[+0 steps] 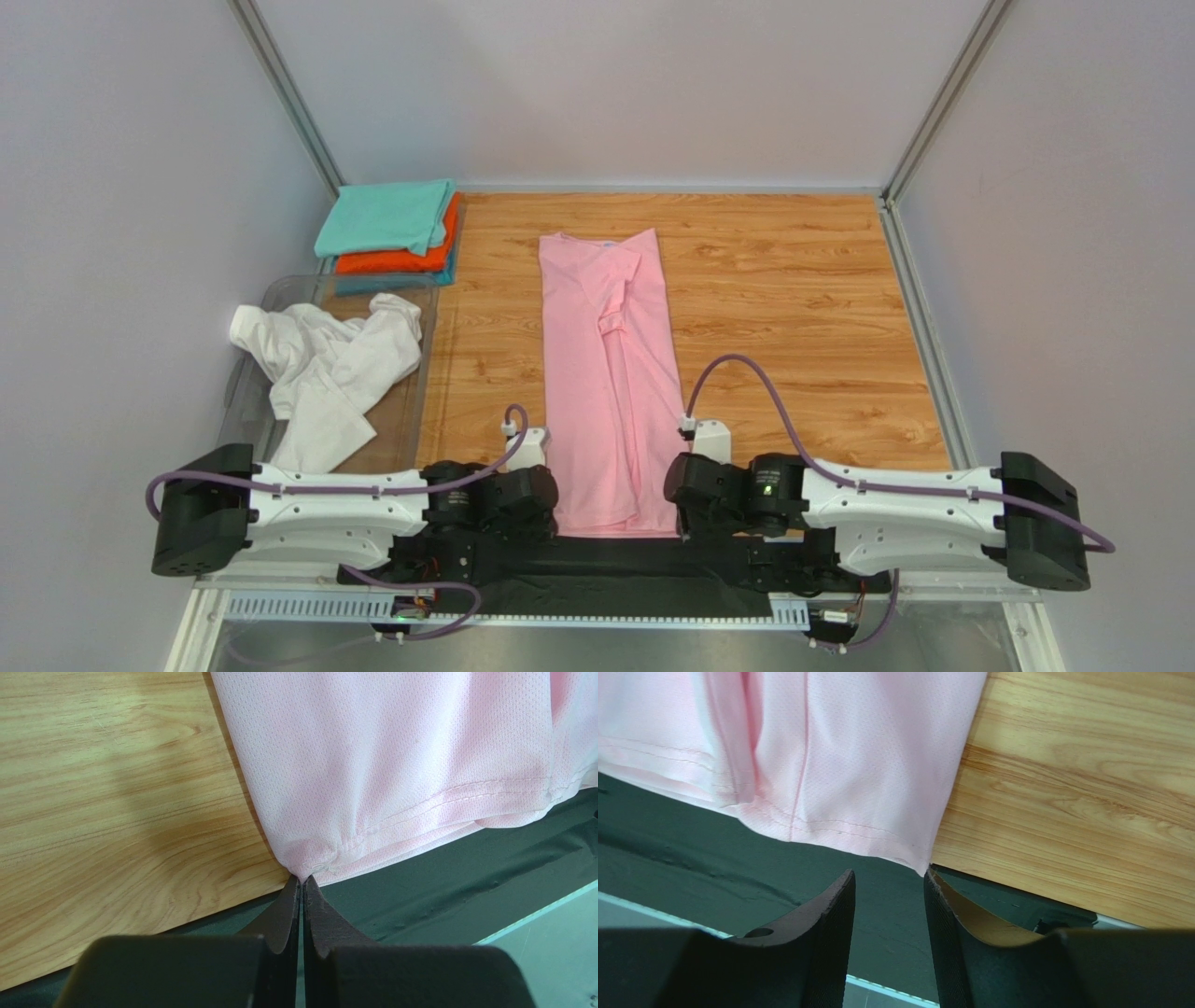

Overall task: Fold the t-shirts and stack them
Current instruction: Fold the tshirt

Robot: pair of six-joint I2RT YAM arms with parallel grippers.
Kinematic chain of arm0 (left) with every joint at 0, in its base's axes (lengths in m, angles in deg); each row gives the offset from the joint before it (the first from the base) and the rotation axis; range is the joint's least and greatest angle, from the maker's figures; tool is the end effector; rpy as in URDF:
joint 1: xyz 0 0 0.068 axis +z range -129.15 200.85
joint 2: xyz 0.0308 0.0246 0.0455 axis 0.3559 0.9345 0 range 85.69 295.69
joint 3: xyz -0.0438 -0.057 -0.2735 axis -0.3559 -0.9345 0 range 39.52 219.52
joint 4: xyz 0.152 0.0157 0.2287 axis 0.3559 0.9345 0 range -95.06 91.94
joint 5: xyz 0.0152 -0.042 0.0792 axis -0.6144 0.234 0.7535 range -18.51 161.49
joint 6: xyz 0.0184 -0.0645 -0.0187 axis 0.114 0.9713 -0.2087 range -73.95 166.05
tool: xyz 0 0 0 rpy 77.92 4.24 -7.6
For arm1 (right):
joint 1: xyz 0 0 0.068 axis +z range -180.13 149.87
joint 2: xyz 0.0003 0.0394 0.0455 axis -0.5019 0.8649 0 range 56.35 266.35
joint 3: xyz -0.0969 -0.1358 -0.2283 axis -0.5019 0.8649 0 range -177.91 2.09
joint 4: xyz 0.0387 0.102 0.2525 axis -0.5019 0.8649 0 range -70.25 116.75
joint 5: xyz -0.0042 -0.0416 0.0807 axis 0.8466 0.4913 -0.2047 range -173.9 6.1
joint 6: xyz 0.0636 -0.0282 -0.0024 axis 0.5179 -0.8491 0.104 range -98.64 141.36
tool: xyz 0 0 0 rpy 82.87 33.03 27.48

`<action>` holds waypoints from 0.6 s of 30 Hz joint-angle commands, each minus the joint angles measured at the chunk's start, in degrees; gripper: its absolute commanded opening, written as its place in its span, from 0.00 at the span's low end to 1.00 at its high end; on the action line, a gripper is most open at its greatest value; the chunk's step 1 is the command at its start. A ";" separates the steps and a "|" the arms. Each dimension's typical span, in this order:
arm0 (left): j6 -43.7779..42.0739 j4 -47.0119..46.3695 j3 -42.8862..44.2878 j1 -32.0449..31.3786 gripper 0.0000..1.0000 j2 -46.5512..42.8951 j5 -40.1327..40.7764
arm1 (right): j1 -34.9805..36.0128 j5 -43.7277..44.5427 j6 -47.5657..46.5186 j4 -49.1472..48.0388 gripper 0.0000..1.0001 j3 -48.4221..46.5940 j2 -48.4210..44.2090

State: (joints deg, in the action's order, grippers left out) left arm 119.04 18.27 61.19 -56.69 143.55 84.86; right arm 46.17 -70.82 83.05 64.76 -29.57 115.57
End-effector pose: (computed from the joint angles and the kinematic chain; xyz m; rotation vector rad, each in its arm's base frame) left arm 0.0526 -0.1773 0.1296 0.0214 2.7166 -0.6344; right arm 0.0542 0.1681 0.1591 -0.3078 2.7906 0.2864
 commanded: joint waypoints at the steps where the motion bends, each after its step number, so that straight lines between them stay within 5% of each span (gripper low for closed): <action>1: 0.31 1.10 -1.02 -0.16 0.00 -0.56 -1.50 | -0.70 0.54 1.06 -2.56 0.43 0.02 -2.70; 15: 1.27 0.93 -1.81 -0.24 0.00 -1.79 -1.59 | -3.34 -4.55 -0.52 -9.67 0.45 4.94 3.08; 18: 1.10 0.92 -1.98 -0.16 0.00 -2.40 -1.76 | -3.43 -5.61 -0.52 -10.91 0.22 5.20 5.11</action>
State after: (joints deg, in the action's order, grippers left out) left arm 119.33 17.90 60.16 -56.69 142.00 84.81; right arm 43.04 -74.86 82.55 57.00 -25.44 118.70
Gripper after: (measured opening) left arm 0.007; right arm 0.311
